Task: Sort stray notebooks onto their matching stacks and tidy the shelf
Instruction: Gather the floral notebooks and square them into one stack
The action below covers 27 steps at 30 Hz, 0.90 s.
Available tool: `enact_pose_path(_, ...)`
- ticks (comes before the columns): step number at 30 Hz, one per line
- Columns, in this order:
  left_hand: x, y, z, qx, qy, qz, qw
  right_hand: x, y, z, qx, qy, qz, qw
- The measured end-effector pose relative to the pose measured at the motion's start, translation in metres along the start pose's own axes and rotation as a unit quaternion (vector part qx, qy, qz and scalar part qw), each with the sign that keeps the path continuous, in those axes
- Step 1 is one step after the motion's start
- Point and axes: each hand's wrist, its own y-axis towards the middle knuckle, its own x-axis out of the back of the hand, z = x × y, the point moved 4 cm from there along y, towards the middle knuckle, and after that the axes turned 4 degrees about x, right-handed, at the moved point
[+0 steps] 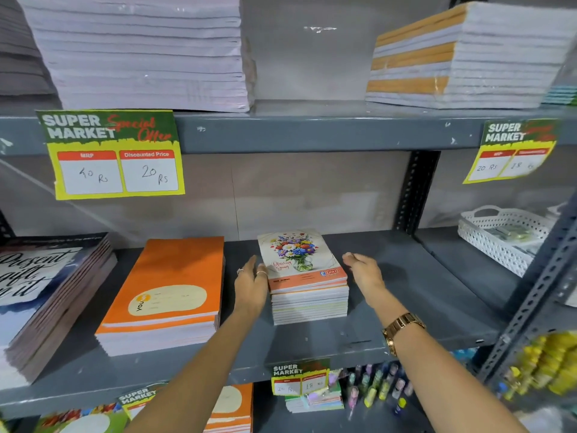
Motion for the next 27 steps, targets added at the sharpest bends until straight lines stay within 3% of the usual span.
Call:
enact_pose_path(9,-0.02,0.037,0.007,0.083,-0.205,0.097,0.97,-0.021,0.019,-0.005,-0.077,0.062,0.075,0.992)
enact_pose_path(17,-0.022,0.063,0.011,0.107,-0.25,0.108,0.956,-0.036,0.035,-0.007,-0.148,0.143,0.099,0.974)
enact_pose_path(27,-0.027,0.064,0.01,0.135,-0.272,0.118,0.945,-0.046,0.044,-0.011,-0.116,0.247,0.129,0.953)
